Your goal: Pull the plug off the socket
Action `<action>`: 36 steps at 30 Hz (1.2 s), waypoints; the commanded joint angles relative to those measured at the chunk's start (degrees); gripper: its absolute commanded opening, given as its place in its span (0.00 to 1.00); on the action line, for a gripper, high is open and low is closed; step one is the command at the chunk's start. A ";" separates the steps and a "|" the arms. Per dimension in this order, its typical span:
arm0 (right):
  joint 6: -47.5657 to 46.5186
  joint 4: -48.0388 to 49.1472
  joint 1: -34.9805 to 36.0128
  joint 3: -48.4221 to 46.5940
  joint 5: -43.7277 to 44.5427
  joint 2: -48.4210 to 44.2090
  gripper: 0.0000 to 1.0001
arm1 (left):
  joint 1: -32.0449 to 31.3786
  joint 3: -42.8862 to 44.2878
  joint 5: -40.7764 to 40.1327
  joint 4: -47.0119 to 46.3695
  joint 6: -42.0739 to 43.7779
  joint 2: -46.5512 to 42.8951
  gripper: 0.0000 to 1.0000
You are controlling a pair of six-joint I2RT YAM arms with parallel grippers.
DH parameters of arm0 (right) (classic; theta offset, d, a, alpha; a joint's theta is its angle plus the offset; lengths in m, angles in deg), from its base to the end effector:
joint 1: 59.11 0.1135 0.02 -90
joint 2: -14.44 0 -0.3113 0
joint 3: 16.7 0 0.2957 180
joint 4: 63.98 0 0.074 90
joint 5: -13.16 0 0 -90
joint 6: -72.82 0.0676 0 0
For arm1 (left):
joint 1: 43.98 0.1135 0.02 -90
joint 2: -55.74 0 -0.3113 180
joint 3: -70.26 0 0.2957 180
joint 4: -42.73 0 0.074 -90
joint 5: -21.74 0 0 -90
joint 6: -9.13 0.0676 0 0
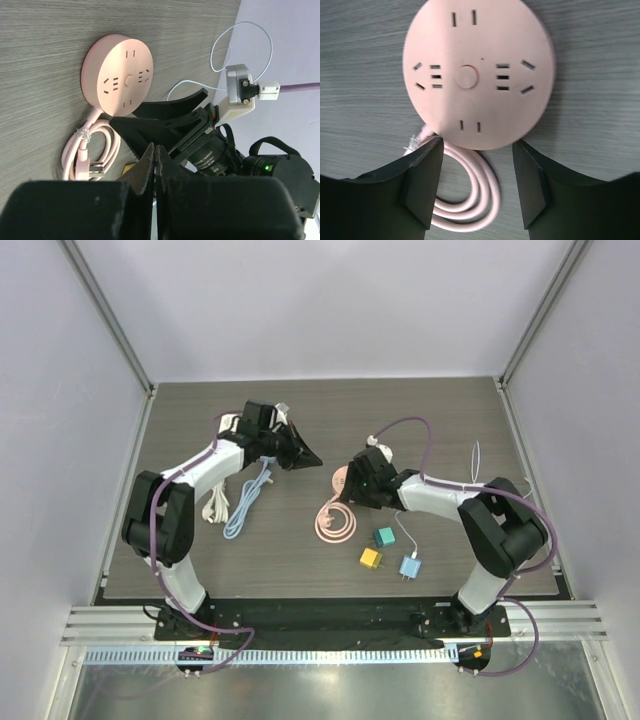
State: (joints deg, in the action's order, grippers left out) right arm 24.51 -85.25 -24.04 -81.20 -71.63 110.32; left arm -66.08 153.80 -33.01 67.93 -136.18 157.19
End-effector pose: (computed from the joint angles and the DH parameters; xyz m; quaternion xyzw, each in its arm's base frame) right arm 0.3228 0.2191 0.1568 0.0692 0.9440 0.1648 0.2775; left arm 0.4092 -0.2083 0.2394 -0.1344 0.8723 -0.4539 0.1222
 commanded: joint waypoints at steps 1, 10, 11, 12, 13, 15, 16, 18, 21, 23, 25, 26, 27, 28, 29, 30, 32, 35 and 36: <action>1.81 8.93 0.70 -0.47 2.69 2.29 0.62 | 0.05 -0.99 2.72 -3.56 -1.99 -2.04 0.00; 6.21 14.84 1.05 -12.72 6.92 13.69 0.55 | 2.15 -2.92 1.06 -4.70 -3.14 -4.49 0.00; 6.21 14.84 1.05 -12.77 6.48 14.85 0.55 | 2.16 -3.01 1.05 -4.71 -3.14 -4.51 0.00; 6.03 14.40 1.14 -16.43 6.48 16.26 0.56 | 2.59 -3.10 0.97 -4.62 -3.14 -4.77 0.00; 5.86 13.61 1.14 -18.20 6.65 17.67 0.56 | 2.86 -3.02 0.79 -4.62 -3.23 -5.20 0.00; 5.68 13.61 1.05 -22.93 7.09 21.61 0.56 | 3.65 -3.45 0.53 -4.97 -3.58 -5.73 0.00; 5.42 13.52 1.05 -24.53 7.27 22.77 0.56 | 3.91 -3.63 0.35 -4.97 -3.58 -6.08 0.00; 5.24 13.52 1.14 -28.74 7.70 26.27 0.56 | 4.79 -3.89 -0.26 -5.15 -3.49 -6.96 0.00; 6.21 13.52 0.97 -32.44 8.41 28.40 0.56 | 5.67 -3.98 -1.14 -4.88 -3.14 -7.41 0.00; 6.21 13.43 0.88 -34.03 8.50 29.72 0.57 | 5.76 -3.89 -1.23 -4.79 -2.96 -7.32 0.00; 4.55 12.30 0.88 -36.67 8.24 30.68 0.58 | 5.76 -3.89 -1.14 -4.80 -2.96 -6.97 0.00; 3.76 11.59 0.79 -37.55 8.32 30.77 0.59 | 5.76 -3.89 -1.14 -4.80 -2.96 -6.97 0.00; 2.01 10.89 0.79 -38.34 8.58 30.60 0.60 | 5.76 -3.89 -1.32 -4.71 -2.79 -6.88 0.00; 1.12 10.01 0.70 -38.26 9.11 30.16 0.63 | 5.76 -3.81 -1.41 -4.62 -2.70 -6.97 0.00; 0.50 9.91 0.62 -37.82 9.11 28.42 0.65 | 5.76 -3.72 -1.67 -4.01 -2.09 -6.97 0.00; -0.29 9.91 0.35 -36.51 9.11 27.36 0.66 | 5.76 -3.63 -2.37 -3.83 -1.82 -6.97 0.00; -4.06 9.91 0.18 -34.75 7.80 23.33 0.75 | 5.76 -3.19 -2.90 -3.13 -0.77 -7.05 0.00; -9.78 7.64 0.18 -31.76 4.90 17.53 0.88 | 5.41 -2.84 -5.44 -1.99 1.86 -8.46 0.04; -10.22 6.15 0.26 -29.67 5.16 15.94 0.91 | 5.15 -2.75 -7.97 -1.11 2.83 -9.07 0.07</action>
State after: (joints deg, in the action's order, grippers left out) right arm 20.51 -77.54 -23.61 -113.15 -65.93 135.95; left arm -60.49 150.01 -36.75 65.83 -137.16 151.63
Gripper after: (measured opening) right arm 0.880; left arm 0.046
